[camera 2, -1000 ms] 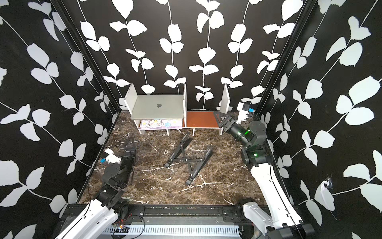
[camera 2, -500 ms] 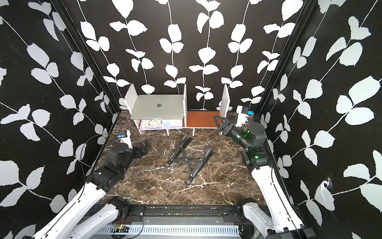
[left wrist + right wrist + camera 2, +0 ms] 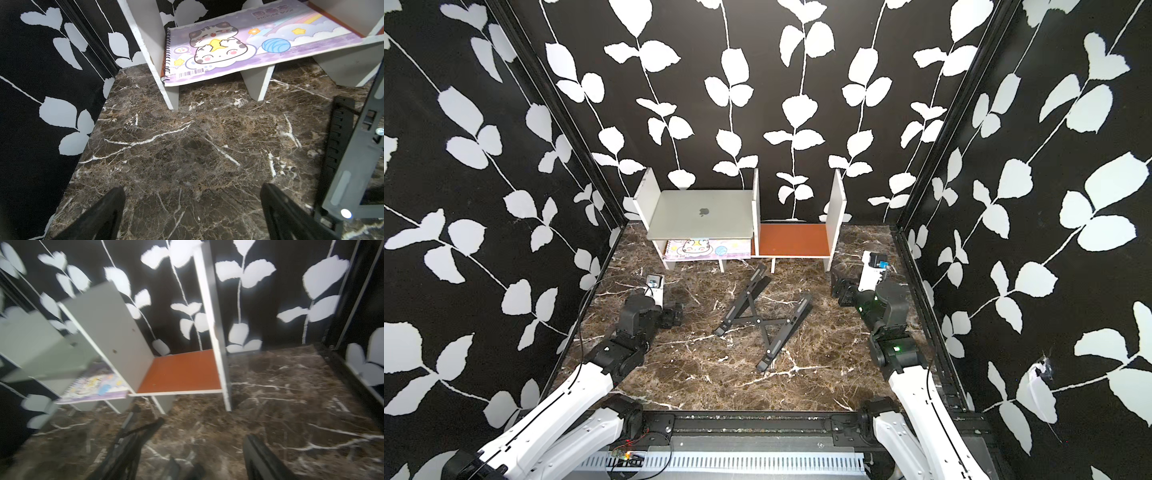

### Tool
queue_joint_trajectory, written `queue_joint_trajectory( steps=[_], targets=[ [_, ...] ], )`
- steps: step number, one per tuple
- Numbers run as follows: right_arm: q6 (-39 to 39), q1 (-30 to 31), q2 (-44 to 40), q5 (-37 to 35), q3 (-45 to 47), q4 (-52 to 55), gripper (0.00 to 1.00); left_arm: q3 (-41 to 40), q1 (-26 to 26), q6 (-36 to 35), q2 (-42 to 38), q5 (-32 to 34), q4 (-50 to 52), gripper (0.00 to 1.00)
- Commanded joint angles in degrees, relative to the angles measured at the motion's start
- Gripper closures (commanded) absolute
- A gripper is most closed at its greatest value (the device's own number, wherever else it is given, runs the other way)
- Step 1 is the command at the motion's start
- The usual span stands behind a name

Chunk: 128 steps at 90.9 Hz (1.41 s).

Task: Close the laptop lid and set it aside
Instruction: Reset both arms

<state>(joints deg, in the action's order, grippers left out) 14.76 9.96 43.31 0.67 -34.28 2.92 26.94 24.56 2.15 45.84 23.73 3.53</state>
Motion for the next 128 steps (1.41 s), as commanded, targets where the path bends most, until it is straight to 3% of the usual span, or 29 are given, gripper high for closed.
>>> queue_joint_trajectory(
  steps=[1, 12, 20, 38, 49, 60, 67, 72, 87, 117, 128],
  targets=[
    [-6.8, -0.4, 1.2, -12.9, 5.5, -10.2, 0.11, -0.2, -0.9, 1.2, -0.7, -0.5, -3.5, 0.01],
    [-7.5, -0.7, 6.6, -24.7, 14.1, -24.8, 0.03, -0.1, -1.7, 1.6, -0.8, -0.9, -3.3, 0.01],
    [-7.5, -1.6, 12.7, -28.6, 17.5, -34.8, 0.01, 0.2, -1.9, 1.7, -0.8, -1.5, -3.1, 0.01],
    [-9.5, -2.8, 29.8, -26.5, 18.3, -50.1, 0.0, 0.8, -2.1, 1.2, -1.3, -1.3, -2.1, 0.01],
    [-15.6, -3.3, 35.9, -20.5, 13.3, -48.5, 0.0, 0.5, -2.2, 1.2, -2.3, -1.1, -1.8, 0.01],
    [-15.5, -5.6, 47.1, -16.4, 15.3, -64.9, 0.0, 0.1, -2.2, 1.4, -2.8, -0.8, -2.5, 0.01],
    [-13.6, -6.4, 44.1, -16.8, 13.1, -54.9, 0.0, 0.1, -2.3, 1.2, -3.0, -0.7, -2.7, 0.01],
    [-13.7, -6.4, 46.0, -17.4, 13.4, -59.0, 0.0, -0.1, -2.3, 1.3, -3.0, -0.4, -3.2, 0.01],
    [-13.5, -6.4, 45.5, -17.8, 13.4, -58.3, 0.0, -1.7, -2.4, 0.9, -1.0, 1.3, -7.4, 0.01],
    [-13.7, -6.4, 45.6, -17.6, 13.5, -58.7, 0.0, -4.0, -4.0, -5.4, 12.8, 4.7, -25.7, 0.01],
    [-13.7, -6.4, 45.6, -17.5, 13.5, -58.6, 0.0, -3.5, -7.4, -9.0, 19.7, -0.4, -34.5, 0.01]
  ],
)
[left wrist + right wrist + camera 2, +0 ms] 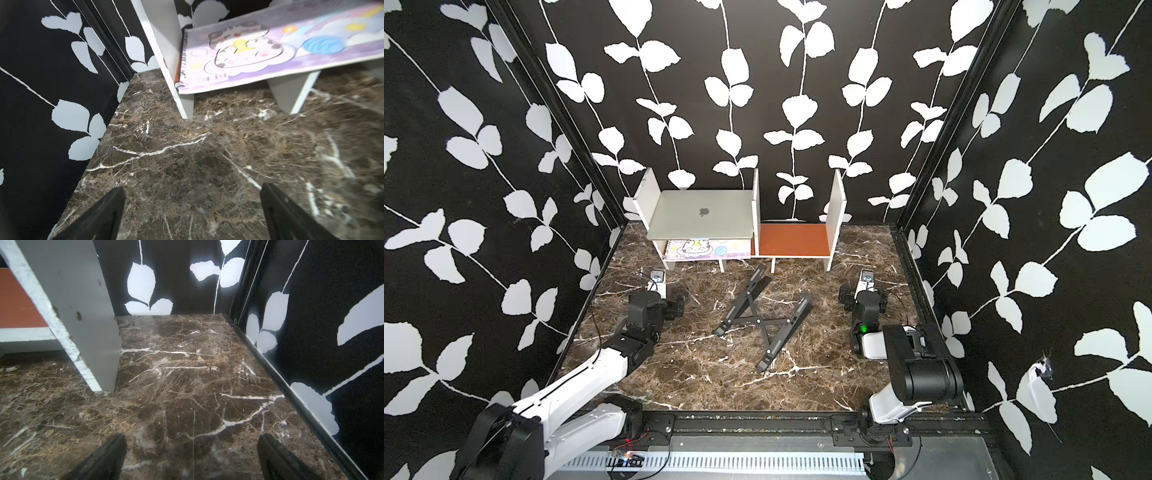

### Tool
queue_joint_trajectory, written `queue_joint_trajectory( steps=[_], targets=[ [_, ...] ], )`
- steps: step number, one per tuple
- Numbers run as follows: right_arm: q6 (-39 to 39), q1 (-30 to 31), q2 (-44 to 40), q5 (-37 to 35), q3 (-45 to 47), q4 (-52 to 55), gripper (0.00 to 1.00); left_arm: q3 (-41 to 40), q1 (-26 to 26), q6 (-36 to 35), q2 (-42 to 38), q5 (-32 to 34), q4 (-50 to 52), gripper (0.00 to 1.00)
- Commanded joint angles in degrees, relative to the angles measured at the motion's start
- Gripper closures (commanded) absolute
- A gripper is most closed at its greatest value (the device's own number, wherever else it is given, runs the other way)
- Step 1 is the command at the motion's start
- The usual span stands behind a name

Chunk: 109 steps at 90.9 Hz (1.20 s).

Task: Close the laptop lid and set it aside
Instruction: Reset both arms

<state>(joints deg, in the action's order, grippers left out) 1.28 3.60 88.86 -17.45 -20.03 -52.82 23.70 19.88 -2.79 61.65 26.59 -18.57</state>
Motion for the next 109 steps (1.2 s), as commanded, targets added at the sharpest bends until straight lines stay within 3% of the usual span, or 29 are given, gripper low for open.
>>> queue_joint_trajectory(
  steps=[1, 18, 25, 32, 34, 38, 44, 50, 57, 73, 86, 94, 109],
  targets=[
    [-0.2, -0.1, 0.1, 0.6, -0.8, -2.9, 0.0, -0.2, -3.2, -4.2, 5.0, -3.5, -13.2, 0.01],
    [-0.2, -0.1, 0.0, 0.6, -0.8, -2.9, 0.0, -1.7, -11.8, -3.0, 17.2, -9.6, -24.9, 0.01],
    [-0.2, -0.1, 0.0, 0.6, -0.8, -2.9, 0.0, -2.3, -15.5, -3.6, 20.2, -18.3, -29.1, 0.01],
    [-0.2, -0.1, 0.0, 0.6, -0.8, -2.9, 0.0, -4.4, -20.7, 0.0, 29.1, -26.3, -44.1, 0.01],
    [-0.2, -0.1, 0.1, 0.6, -0.8, -2.9, 0.0, -4.0, -21.3, 0.3, 30.3, -27.6, -44.4, 0.01],
    [-0.2, -0.1, 0.0, 0.6, -0.8, -2.9, 0.0, -3.2, -21.0, -0.2, 27.3, -27.1, -37.0, 0.01],
    [-0.3, -0.1, 0.1, 0.6, -0.8, -3.0, 0.0, -3.5, -20.9, -0.5, 29.3, -27.0, -41.9, 0.01],
    [-0.3, -0.1, 0.1, 0.6, -0.8, -2.9, 0.0, -3.2, -20.6, -0.4, 27.8, -26.7, -38.2, 0.01],
    [-0.3, -0.1, 0.1, 0.6, -0.8, -2.9, 0.0, -3.7, -20.5, -0.8, 29.2, -27.7, -41.8, 0.01],
    [-0.3, -0.1, 0.0, 0.7, -0.8, -2.8, 0.0, -3.1, -20.6, -2.5, 28.5, -31.4, -39.5, 0.01],
    [-0.3, -0.1, 0.0, 0.7, -0.8, -2.9, 0.0, -7.4, -20.7, -2.7, 28.9, -32.2, -47.3, 0.01],
    [-0.3, -0.1, 0.0, 0.7, -0.8, -2.9, 0.0, -12.8, -20.6, -1.6, 31.3, -29.0, -60.9, 0.01],
    [-0.3, -0.1, 0.0, 0.7, -0.7, -2.9, 0.0, -13.2, -20.6, -0.4, 30.9, -24.8, -60.7, 0.01]
  ],
)
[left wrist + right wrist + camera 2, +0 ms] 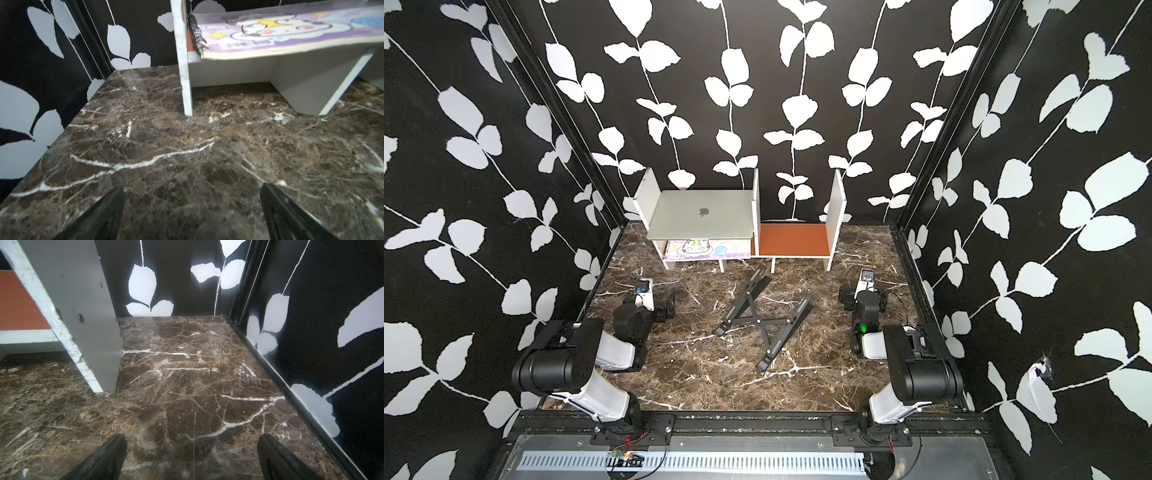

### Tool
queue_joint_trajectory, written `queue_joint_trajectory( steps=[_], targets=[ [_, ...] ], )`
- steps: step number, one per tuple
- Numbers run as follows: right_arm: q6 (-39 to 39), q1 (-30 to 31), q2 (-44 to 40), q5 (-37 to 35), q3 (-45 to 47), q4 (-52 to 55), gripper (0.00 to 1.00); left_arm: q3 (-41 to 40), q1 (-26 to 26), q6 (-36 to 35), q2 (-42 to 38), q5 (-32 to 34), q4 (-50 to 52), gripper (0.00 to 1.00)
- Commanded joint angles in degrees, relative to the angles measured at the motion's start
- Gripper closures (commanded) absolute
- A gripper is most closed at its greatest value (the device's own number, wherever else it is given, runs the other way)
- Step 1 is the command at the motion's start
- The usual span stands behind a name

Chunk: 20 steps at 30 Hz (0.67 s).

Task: Close the laptop lid and set it aside
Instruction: Reset both arms

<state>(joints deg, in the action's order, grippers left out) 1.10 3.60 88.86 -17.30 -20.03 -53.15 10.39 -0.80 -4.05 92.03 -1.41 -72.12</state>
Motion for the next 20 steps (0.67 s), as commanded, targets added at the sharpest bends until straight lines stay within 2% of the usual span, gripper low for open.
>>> queue_joint_trajectory(
  steps=[1, 20],
  targets=[
    [-0.1, -0.1, 0.0, 0.5, -0.8, -2.5, 0.0, 0.1, 0.1, 0.9, 0.5, 3.3, -7.2, 0.01],
    [-0.1, -0.1, 0.0, 0.5, -0.8, -2.6, 0.0, -0.8, 0.1, 1.4, 0.6, 3.7, -8.2, 0.01]
  ],
)
